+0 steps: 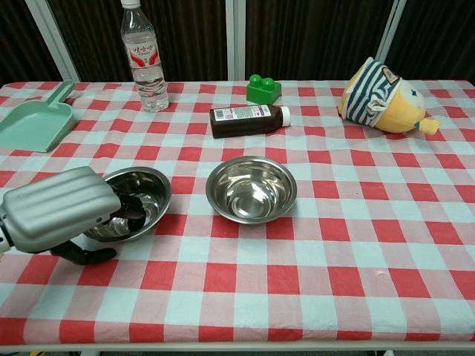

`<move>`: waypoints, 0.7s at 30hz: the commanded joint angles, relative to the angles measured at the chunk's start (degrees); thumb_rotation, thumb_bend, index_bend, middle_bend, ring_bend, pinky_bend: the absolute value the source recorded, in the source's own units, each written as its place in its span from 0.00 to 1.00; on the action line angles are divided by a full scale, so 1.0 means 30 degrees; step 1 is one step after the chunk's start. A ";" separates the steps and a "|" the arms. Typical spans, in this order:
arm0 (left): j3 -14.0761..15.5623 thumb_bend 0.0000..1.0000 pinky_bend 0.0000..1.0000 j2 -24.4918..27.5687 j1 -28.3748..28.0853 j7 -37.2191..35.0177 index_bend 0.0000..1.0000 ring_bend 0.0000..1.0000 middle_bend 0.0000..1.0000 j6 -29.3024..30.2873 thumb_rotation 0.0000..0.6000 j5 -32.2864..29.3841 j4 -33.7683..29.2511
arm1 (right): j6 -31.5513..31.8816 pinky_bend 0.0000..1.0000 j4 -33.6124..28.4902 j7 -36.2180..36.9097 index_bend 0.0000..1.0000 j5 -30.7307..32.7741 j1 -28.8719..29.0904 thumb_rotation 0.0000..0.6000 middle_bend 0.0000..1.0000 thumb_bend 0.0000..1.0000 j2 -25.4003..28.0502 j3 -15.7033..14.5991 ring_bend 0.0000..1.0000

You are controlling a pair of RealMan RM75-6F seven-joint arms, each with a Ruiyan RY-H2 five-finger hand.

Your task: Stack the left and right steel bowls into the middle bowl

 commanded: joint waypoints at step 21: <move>0.0045 0.36 0.75 -0.1370 -0.0544 -0.0823 0.72 0.74 0.73 0.1827 1.00 0.0832 0.1949 | -0.0194 0.00 0.0390 0.0569 0.02 0.0074 -0.0095 1.00 0.02 0.16 -0.0007 0.0065 0.00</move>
